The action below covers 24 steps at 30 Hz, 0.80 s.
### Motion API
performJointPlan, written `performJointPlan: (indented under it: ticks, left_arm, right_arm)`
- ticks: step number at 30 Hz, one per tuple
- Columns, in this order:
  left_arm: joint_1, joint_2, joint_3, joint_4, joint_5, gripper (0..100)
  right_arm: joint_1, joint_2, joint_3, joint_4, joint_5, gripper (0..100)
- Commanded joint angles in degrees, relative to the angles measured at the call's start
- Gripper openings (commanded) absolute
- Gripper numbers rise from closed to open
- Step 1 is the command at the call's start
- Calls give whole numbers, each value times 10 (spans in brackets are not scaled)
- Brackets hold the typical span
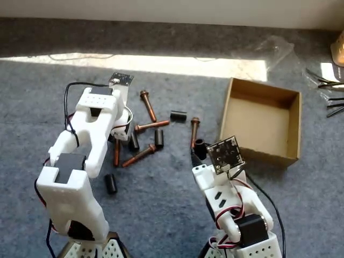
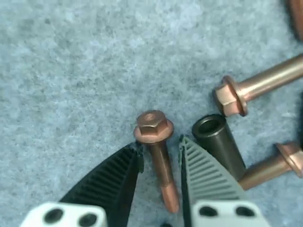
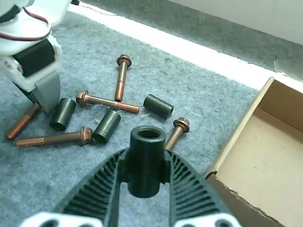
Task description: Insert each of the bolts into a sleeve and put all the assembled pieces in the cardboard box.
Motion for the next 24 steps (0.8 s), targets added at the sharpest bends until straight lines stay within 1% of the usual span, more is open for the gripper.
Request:
performJointPlan:
  ticks: [1,3,7,11,14,18,22,24]
  left_arm:
    - [-8,-2,-31,-19,4,126]
    - [-15,-2,-32,-25,5,126]
    - [-23,-1,-29,-39,40,126]
    - [-24,-1,-29,-40,43,123]
    - [-24,-1,-29,-44,43,72]
    - [-24,-1,-13,-75,44,5]
    - [-24,-5,-5,-86,41,5]
    - [-22,-8,-5,-86,41,5]
  right_arm:
    - [5,-6,-6,-21,1,5]
    - [5,-6,-6,-21,1,5]
    - [5,-6,-6,-21,1,5]
    - [5,-6,-6,-21,1,5]
    - [5,-6,-6,-21,1,5]
    - [4,-6,-5,-21,1,5]
    - [2,-6,18,-24,1,5]
    - [-14,-7,26,-24,1,5]
